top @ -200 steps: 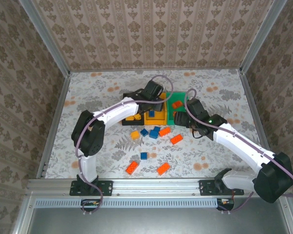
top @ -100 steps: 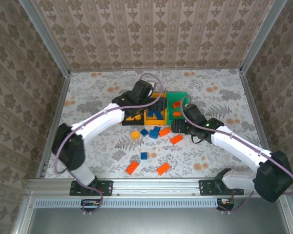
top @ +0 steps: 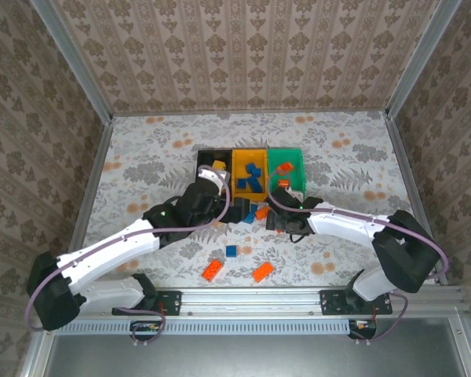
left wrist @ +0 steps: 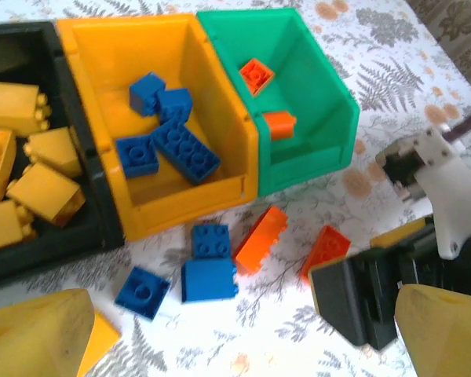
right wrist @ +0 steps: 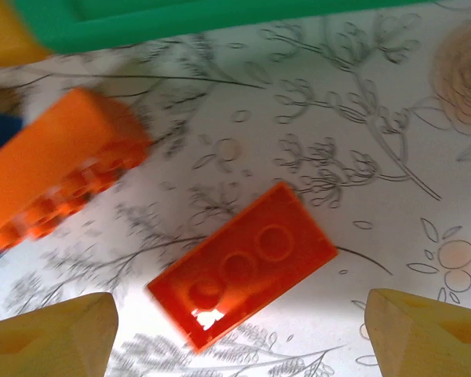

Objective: Sort the legos into containers by color

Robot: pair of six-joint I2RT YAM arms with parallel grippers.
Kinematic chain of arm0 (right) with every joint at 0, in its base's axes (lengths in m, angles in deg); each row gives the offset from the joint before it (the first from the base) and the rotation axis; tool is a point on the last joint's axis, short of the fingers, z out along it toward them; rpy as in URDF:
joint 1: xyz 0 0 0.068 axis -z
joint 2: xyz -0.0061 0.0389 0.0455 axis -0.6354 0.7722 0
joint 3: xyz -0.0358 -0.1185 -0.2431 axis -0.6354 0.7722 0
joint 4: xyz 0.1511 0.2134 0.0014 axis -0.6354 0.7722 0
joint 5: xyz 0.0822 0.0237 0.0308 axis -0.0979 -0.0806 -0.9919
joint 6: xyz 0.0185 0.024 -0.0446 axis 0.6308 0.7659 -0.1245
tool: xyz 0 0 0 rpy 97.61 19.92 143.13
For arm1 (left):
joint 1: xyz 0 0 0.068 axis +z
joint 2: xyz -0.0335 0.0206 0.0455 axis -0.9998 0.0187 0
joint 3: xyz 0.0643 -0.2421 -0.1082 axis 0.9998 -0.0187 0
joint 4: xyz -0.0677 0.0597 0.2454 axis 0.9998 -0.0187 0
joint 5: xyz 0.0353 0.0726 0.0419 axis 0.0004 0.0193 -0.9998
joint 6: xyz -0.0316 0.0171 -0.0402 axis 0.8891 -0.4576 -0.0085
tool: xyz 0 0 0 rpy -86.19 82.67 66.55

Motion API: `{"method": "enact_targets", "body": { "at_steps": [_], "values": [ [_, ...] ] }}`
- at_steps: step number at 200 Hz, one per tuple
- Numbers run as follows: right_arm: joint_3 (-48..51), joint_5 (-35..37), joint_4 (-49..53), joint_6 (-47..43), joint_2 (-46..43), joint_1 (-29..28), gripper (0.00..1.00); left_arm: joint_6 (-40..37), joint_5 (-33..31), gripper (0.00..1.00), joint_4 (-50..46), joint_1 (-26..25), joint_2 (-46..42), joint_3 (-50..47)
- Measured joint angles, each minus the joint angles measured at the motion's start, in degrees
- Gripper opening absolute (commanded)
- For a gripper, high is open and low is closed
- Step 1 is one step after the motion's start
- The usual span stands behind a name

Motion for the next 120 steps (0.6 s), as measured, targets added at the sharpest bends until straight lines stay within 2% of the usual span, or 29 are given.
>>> {"method": "enact_targets", "body": {
  "at_steps": [63, 120],
  "values": [
    [-2.36, 4.44, -0.2, 9.7, 4.55, 0.07, 0.82, 2.34, -1.66, 1.0, -1.4, 0.0, -10.8, -7.41],
    [-5.33, 3.19, 1.99, 13.09, 9.57, 0.39, 0.67, 2.58, -2.99, 1.0, -2.29, 0.0, -15.43, -9.49]
  ]
}}
